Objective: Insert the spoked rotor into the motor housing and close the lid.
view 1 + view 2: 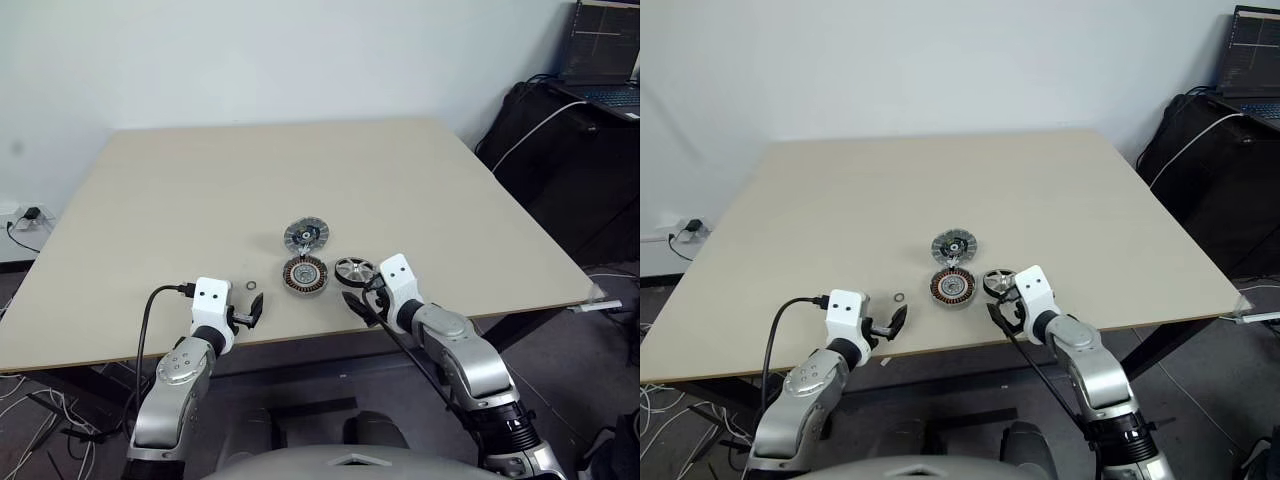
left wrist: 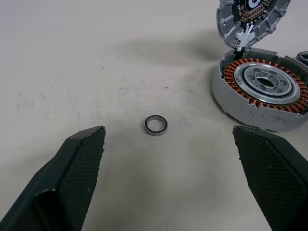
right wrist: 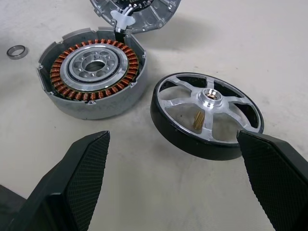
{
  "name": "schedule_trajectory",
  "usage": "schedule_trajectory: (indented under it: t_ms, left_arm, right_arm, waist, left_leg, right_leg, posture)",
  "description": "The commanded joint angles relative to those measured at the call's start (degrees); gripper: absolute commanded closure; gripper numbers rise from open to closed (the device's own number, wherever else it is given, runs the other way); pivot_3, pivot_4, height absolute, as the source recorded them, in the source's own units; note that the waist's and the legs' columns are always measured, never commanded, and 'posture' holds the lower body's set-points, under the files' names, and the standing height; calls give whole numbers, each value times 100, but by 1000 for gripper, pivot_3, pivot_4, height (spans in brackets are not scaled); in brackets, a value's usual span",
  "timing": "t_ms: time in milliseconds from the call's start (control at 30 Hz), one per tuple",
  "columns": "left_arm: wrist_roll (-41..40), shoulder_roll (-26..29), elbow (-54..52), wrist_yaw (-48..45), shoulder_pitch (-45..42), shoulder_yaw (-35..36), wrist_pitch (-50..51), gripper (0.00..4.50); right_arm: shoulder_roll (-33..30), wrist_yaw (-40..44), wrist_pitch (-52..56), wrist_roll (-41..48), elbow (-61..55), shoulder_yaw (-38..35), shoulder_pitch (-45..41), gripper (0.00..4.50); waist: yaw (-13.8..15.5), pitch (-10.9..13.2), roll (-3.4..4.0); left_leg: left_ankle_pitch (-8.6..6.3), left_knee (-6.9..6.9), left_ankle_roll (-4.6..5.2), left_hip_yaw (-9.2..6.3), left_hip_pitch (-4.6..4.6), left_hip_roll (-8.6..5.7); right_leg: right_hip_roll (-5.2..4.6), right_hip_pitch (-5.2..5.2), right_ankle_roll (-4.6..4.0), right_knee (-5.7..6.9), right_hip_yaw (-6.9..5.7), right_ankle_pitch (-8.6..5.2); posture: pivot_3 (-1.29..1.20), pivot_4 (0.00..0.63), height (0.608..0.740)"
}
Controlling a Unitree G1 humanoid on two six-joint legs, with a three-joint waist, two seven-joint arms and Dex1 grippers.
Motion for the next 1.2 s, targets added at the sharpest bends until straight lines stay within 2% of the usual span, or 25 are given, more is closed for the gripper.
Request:
schedule_trajectory:
  t_ms: [33, 767, 1200]
  left_arm:
    - [-30, 19, -94, -11, -52, 33, -78, 20]
    - [-47, -18, 171, -47, -329, -17, 7, 20]
    - [120, -25, 1909, -128, -1671, -115, -51, 20]
  right_arm:
    - [10, -19, -68, -21, -85, -11, -108, 0]
    - [121, -113, -82, 24, -99, -45, -131, 0]
    - [145, -117, -152, -1, -25, -55, -170, 0]
  waist:
    - [0, 0, 0]
    - [2, 0, 0]
    - [2, -1, -2]
  left_leg:
    - [0, 0, 0, 0, 0, 0]
    - [0, 1, 0, 0, 0, 0]
    - [1, 13, 1, -2, 3, -30]
  right_leg:
    - [0, 0, 0, 0, 0, 0]
    - [0, 0, 0, 2, 0, 0]
    - [3, 5, 0, 12, -1, 0]
  posture:
    - [0, 0, 740]
    - [0, 0, 740]
    - [0, 0, 740]
